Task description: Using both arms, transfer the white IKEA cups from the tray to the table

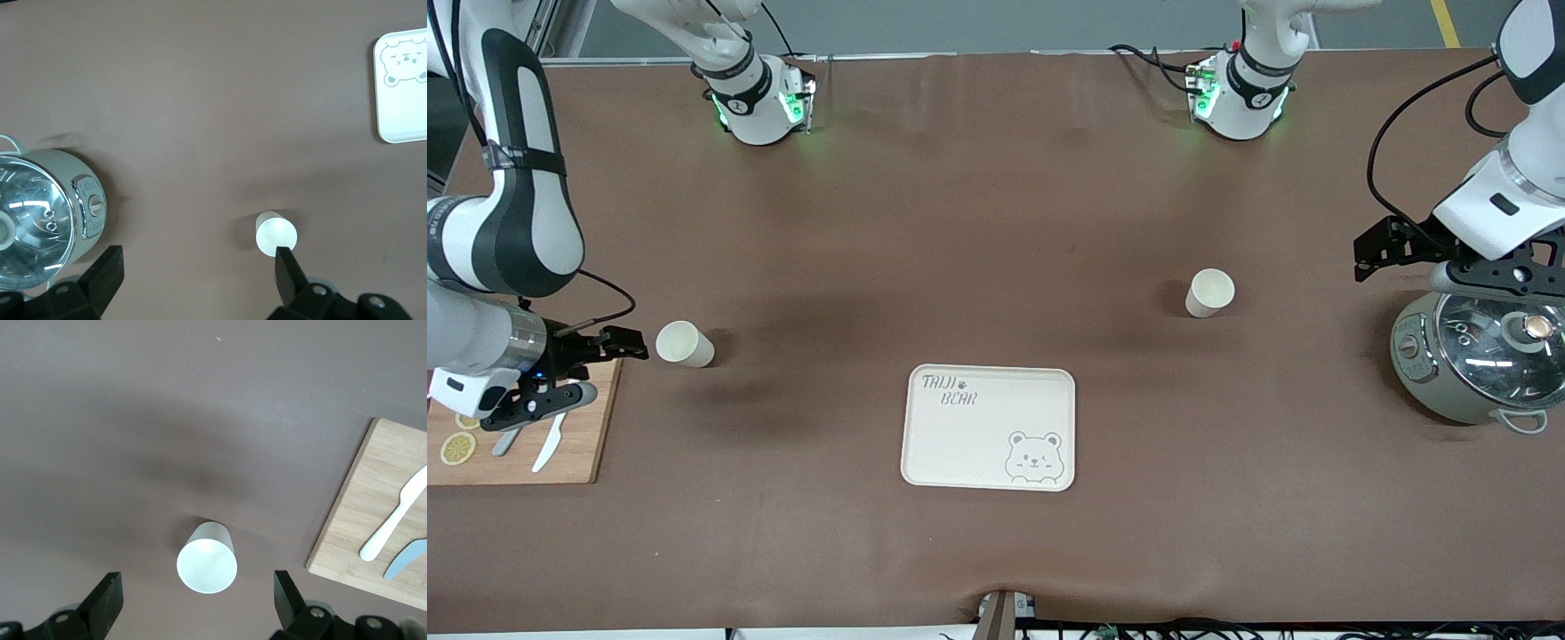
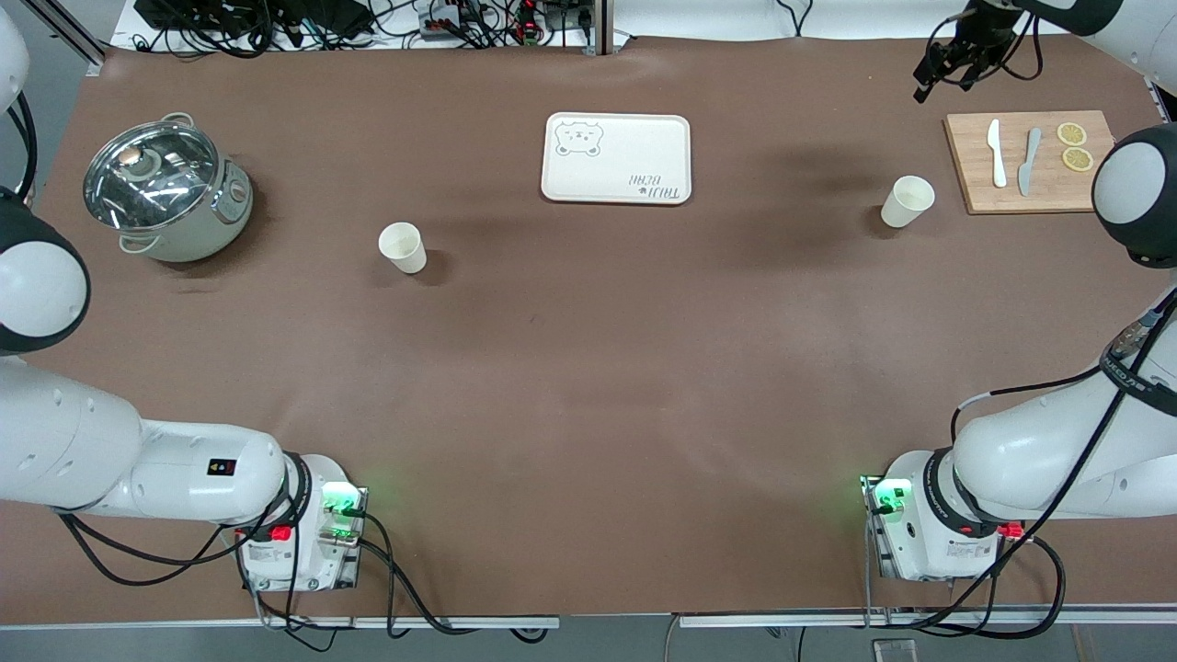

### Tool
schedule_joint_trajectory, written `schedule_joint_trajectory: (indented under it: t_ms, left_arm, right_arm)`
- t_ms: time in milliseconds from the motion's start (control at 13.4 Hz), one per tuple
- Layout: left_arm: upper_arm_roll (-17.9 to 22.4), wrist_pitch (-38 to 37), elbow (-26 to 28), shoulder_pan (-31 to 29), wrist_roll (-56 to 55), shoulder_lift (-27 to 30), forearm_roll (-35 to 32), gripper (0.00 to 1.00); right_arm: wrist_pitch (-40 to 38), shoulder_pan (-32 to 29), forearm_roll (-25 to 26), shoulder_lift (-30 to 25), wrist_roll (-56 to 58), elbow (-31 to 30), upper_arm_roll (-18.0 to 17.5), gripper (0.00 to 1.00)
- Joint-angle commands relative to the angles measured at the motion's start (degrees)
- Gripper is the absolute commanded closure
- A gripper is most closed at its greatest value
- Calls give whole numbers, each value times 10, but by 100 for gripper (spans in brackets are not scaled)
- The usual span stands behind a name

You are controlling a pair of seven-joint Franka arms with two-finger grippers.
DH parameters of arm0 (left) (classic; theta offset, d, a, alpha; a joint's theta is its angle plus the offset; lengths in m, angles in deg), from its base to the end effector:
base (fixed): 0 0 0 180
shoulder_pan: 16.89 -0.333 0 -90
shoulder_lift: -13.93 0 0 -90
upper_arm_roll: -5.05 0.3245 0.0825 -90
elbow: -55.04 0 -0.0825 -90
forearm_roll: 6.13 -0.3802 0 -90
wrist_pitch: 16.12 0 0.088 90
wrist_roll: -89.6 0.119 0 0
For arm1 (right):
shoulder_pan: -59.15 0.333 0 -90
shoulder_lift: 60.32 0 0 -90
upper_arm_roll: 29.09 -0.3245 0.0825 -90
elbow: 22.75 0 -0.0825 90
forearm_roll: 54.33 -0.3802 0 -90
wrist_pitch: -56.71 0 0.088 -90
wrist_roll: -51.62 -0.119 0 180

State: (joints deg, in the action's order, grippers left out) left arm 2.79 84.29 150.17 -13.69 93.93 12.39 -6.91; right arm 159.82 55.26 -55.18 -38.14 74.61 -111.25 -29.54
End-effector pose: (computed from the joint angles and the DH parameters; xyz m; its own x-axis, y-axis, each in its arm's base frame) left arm 0.5715 -0.0530 0.5800 0.9830 -0.1722 0.0641 -0.1714 -0.9850 -0.0174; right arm 0.6542 -0.0385 0.4157 0.9364 0.3317 -0.1147 0.3258 -0.9431 -0.0670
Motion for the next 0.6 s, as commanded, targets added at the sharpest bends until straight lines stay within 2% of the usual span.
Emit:
schedule_joint_trajectory:
  t_ms: [0,224,522]
  left_arm:
    - [-2,-14,-14,0,-8,-5,-4,0]
    - [-2,-14,-15,0,-8,-5,-4,0]
    - [-3,-14,-15,1,-13,-4,-4,0]
  right_arm:
    - [-82,11,12,2,-1,72,-1,0]
    - [-102,7,15,1,-3,109,3,0]
    - [-122,12,60,0,-3,168,-2,0]
